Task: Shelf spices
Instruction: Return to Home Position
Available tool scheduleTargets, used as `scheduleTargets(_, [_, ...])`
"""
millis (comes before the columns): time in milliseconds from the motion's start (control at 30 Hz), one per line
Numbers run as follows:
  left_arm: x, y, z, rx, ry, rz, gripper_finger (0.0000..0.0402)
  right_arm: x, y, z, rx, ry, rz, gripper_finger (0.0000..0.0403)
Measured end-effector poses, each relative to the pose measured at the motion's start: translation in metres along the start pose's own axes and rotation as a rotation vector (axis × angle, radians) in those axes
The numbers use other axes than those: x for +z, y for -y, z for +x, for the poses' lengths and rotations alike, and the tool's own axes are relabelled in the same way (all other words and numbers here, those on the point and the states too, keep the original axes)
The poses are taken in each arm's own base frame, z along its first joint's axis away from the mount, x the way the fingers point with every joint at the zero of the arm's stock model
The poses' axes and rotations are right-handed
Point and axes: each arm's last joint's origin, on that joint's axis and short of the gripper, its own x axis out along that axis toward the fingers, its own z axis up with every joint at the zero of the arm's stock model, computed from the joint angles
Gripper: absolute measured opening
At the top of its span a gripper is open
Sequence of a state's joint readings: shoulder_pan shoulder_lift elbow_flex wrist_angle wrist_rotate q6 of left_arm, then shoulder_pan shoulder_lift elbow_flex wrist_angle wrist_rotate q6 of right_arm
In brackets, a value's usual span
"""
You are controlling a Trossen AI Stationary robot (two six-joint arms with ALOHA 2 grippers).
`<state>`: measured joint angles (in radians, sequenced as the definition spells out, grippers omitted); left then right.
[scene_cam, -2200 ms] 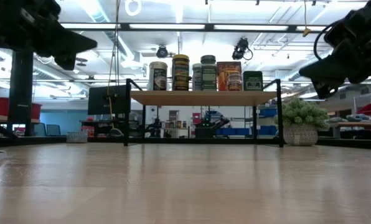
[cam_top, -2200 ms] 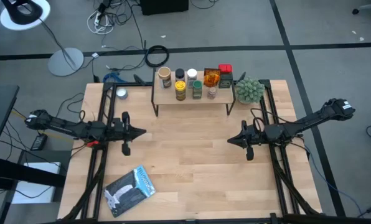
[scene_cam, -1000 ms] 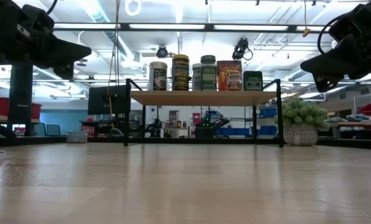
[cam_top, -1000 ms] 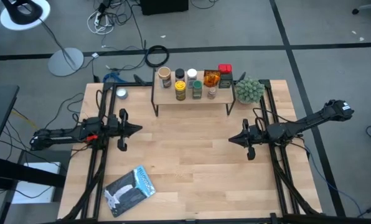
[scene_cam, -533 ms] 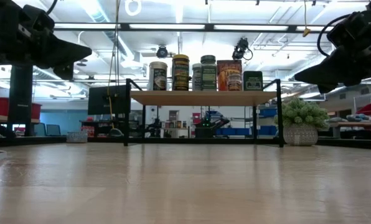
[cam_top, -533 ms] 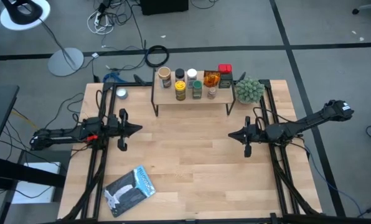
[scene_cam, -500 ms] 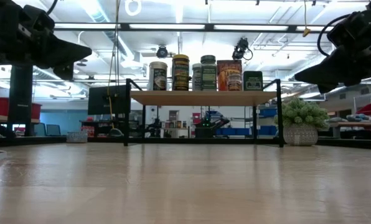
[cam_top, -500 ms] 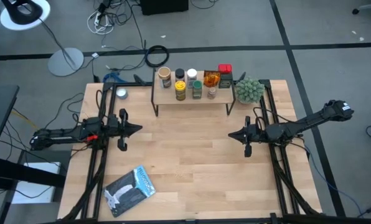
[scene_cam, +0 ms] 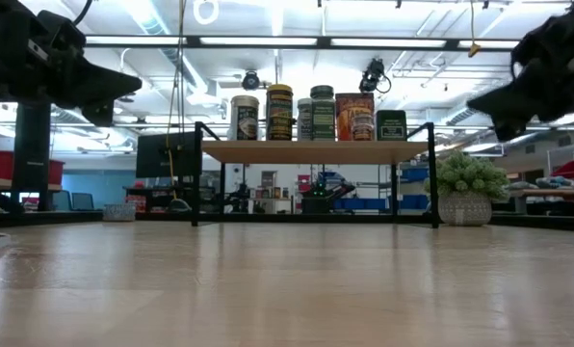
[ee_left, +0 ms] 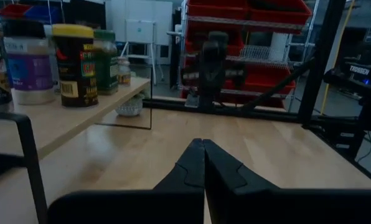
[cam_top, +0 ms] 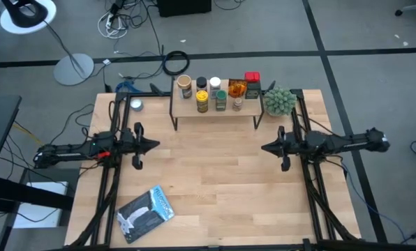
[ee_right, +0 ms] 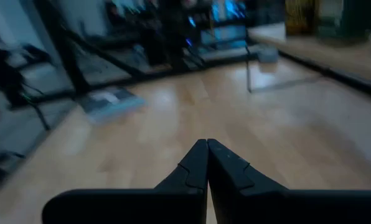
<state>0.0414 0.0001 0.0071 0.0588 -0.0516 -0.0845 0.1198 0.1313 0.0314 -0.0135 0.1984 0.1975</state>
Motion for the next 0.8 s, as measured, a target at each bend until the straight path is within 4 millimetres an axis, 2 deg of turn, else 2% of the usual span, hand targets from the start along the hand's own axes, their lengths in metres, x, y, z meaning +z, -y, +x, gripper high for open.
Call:
scheduleTargets(167, [-0.0038,-0.0003,0.0,0.003,-0.039,0.001,0.0002,0.008,0.0015,-0.0093,0.101,0.077,-0.04,0.0011])
scheduleTargets(500, [-0.0033,-0.0003,0.0,0.003,-0.033,0.008,0.0002,0.0068,0.0041,-0.0082,0.074,0.027,-0.018,0.0011])
scheduleTargets(800, [-0.0041,-0.0003,0.0,0.002,-0.041,0.058,0.0002,0.0012,0.0045,-0.0027,0.061,-0.048,-0.083,0.0011])
